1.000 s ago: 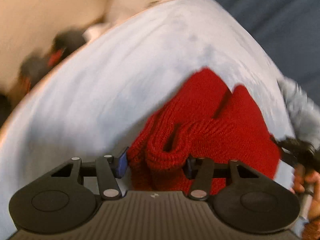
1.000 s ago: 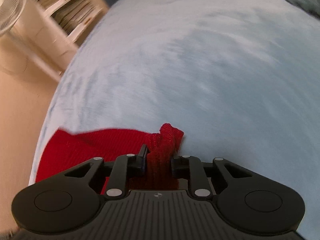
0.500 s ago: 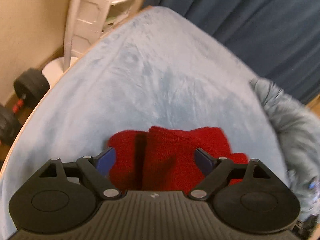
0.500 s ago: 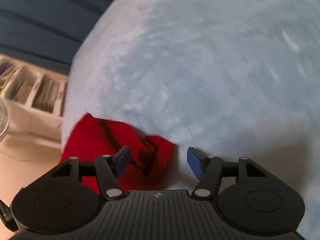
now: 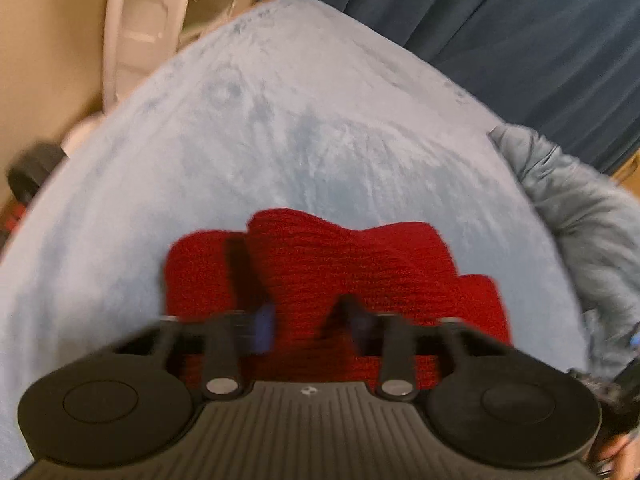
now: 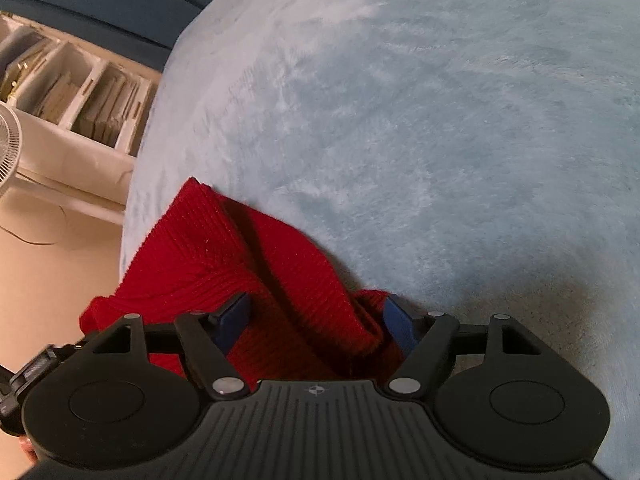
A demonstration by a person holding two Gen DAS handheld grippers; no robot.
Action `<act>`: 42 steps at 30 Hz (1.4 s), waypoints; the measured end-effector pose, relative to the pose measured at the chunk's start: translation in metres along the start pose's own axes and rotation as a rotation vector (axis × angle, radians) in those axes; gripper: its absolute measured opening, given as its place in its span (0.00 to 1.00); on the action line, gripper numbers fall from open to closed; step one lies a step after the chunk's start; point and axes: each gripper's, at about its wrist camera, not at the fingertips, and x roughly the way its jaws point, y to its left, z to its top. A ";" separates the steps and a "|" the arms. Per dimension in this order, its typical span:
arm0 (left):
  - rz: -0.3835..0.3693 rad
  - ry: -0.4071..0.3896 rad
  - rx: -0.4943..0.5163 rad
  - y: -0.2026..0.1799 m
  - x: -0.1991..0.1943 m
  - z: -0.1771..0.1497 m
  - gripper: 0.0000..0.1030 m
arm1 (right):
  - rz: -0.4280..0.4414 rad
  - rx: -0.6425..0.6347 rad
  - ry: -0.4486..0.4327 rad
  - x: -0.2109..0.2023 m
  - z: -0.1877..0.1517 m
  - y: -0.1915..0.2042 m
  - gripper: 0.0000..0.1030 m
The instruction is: Fold small clothes
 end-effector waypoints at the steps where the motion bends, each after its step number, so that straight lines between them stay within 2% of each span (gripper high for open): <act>1: -0.001 -0.003 -0.002 0.000 -0.003 0.000 0.20 | -0.003 -0.008 -0.002 -0.001 0.000 0.001 0.73; 5: -0.011 -0.037 -0.035 -0.003 -0.034 0.004 0.15 | -0.041 -0.050 -0.037 -0.009 -0.001 0.009 0.73; 7: -0.048 -0.070 -0.068 -0.003 -0.062 0.004 0.14 | -0.062 -0.069 -0.060 -0.012 0.000 0.016 0.73; 9: -0.048 -0.115 -0.065 0.000 -0.086 -0.001 0.15 | -0.039 -0.092 -0.084 -0.016 0.002 0.025 0.73; 11: 0.008 -0.097 -0.076 0.015 -0.072 -0.003 0.15 | -0.020 -0.127 -0.097 -0.018 0.004 0.034 0.73; 14: 0.078 0.011 -0.113 0.042 -0.017 0.002 0.16 | -0.031 -0.172 -0.091 -0.010 0.006 0.044 0.73; 15: 0.058 0.034 -0.139 0.049 -0.002 0.002 0.20 | -0.034 -0.171 -0.085 -0.007 0.007 0.045 0.73; 16: 0.064 0.040 -0.135 0.051 0.006 0.003 0.34 | -0.027 -0.169 -0.075 -0.005 0.007 0.045 0.73; 18: 0.074 0.015 -0.147 0.053 0.006 0.002 0.45 | -0.023 -0.175 -0.047 0.001 0.008 0.046 0.75; 19: 0.082 0.001 -0.162 0.054 0.001 0.000 0.63 | -0.022 -0.183 -0.038 0.005 0.010 0.047 0.78; 21: 0.154 -0.021 -0.180 0.057 -0.010 -0.008 0.88 | -0.011 -0.205 -0.014 0.012 0.014 0.051 0.82; 22: 0.166 -0.029 -0.194 0.060 -0.016 -0.014 0.90 | -0.015 -0.220 -0.001 0.016 0.015 0.055 0.84; 24: 0.105 -0.001 -0.229 0.067 -0.026 -0.026 0.91 | -0.031 -0.270 0.035 0.029 0.021 0.062 0.86; 26: 0.038 0.051 -0.270 0.068 -0.025 -0.036 0.98 | -0.045 -0.316 0.059 0.043 0.023 0.069 0.87; 29: 0.015 0.092 -0.236 0.056 -0.017 -0.049 1.00 | -0.061 -0.337 0.098 0.060 0.028 0.073 0.93; 33: 0.046 0.093 -0.242 0.050 -0.007 -0.061 1.00 | -0.032 -0.259 0.152 0.065 0.035 0.062 0.93; 42: 0.017 0.094 -0.270 0.058 -0.004 -0.066 1.00 | -0.069 -0.269 0.160 0.068 0.034 0.067 0.96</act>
